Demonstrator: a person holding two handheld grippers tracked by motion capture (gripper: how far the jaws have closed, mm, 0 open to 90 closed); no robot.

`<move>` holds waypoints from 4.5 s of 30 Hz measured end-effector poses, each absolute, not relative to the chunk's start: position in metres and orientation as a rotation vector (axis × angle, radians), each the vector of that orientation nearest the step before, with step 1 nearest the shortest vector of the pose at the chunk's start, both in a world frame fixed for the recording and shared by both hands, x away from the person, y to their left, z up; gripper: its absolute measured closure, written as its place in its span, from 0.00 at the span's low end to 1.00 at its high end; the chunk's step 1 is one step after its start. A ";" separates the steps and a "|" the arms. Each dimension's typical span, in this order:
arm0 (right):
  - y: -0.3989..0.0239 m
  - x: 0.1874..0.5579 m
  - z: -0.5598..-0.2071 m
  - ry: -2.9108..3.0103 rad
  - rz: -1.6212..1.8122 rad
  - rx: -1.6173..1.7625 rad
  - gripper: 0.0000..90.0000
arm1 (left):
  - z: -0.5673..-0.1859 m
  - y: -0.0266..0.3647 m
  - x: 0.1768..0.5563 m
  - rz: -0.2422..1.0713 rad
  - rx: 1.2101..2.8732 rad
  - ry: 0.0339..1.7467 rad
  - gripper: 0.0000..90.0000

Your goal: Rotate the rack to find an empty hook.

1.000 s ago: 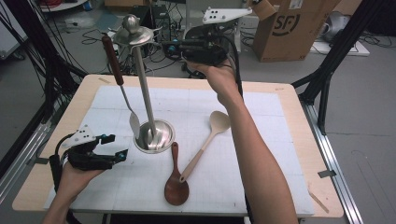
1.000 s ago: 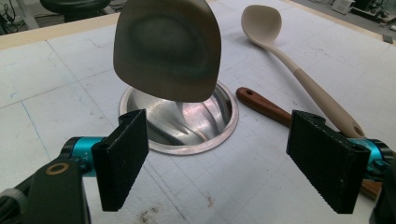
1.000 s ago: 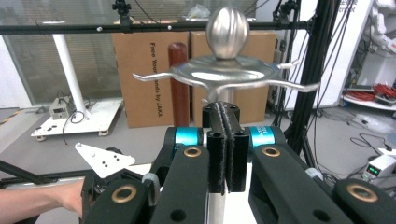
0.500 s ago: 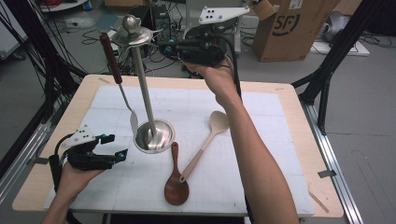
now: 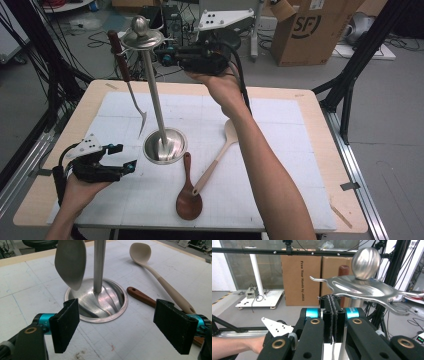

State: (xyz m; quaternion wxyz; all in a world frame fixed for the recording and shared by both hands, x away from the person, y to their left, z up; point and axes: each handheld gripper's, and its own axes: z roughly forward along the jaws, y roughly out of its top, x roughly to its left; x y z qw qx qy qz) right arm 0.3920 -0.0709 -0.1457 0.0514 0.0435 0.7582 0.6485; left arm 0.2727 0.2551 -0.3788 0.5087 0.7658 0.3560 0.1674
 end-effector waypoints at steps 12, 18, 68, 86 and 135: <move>-0.052 0.385 -0.144 2.314 1.960 0.110 0.99 | -0.378 0.255 0.272 0.404 1.840 0.858 0.24; -0.047 0.383 -0.143 2.315 1.956 0.109 0.99 | -0.378 0.255 0.272 0.403 1.842 0.856 0.24; -0.098 0.408 -0.146 2.263 1.970 0.238 0.99 | -0.378 0.254 0.272 0.404 1.841 0.854 0.24; -0.075 0.395 -0.144 2.299 1.969 0.142 0.99 | -0.378 0.254 0.272 0.402 1.842 0.852 0.24; -0.084 0.384 -0.168 2.332 1.963 0.209 0.82 | -0.378 0.254 0.273 0.410 1.851 0.845 0.24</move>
